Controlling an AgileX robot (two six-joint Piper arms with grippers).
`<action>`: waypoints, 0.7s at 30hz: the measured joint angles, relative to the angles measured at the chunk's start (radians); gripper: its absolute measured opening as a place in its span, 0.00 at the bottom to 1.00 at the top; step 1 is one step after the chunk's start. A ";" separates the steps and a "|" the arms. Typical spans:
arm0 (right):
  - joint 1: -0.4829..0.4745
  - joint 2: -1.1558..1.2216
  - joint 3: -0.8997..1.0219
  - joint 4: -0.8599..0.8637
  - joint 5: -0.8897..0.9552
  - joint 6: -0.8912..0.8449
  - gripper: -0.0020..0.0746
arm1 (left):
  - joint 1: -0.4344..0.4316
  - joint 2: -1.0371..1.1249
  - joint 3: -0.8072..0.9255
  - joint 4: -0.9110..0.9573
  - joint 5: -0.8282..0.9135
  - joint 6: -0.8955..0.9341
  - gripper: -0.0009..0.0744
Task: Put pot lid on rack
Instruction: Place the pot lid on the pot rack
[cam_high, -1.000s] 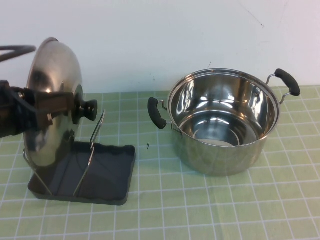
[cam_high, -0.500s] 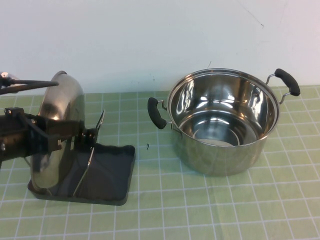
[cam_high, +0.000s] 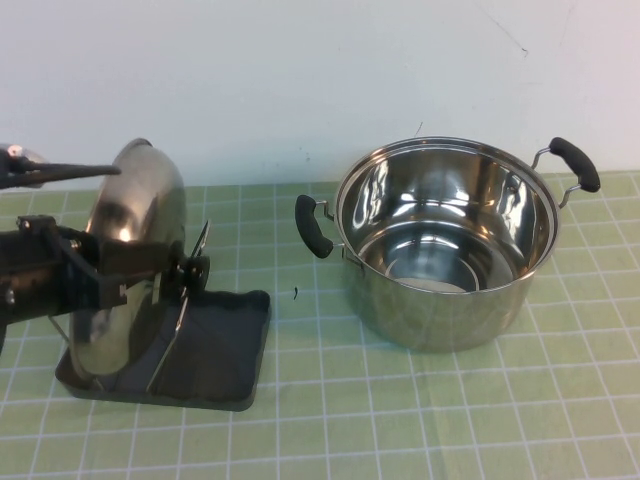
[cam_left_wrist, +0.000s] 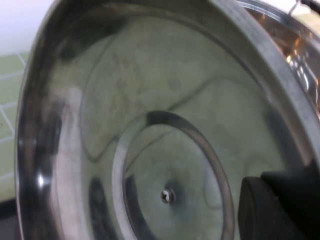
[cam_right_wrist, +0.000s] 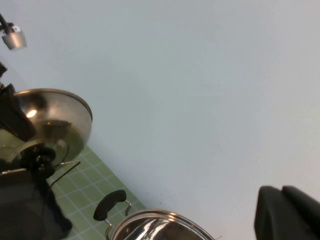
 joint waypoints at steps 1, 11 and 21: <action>0.000 0.000 0.000 0.000 0.000 0.000 0.02 | 0.000 0.005 0.000 0.010 -0.004 0.000 0.14; 0.000 0.004 0.000 0.000 -0.008 0.000 0.02 | 0.000 0.064 0.000 0.014 -0.004 0.019 0.17; 0.000 0.008 0.000 -0.004 -0.056 0.002 0.02 | 0.000 0.061 -0.053 0.020 0.058 0.057 0.80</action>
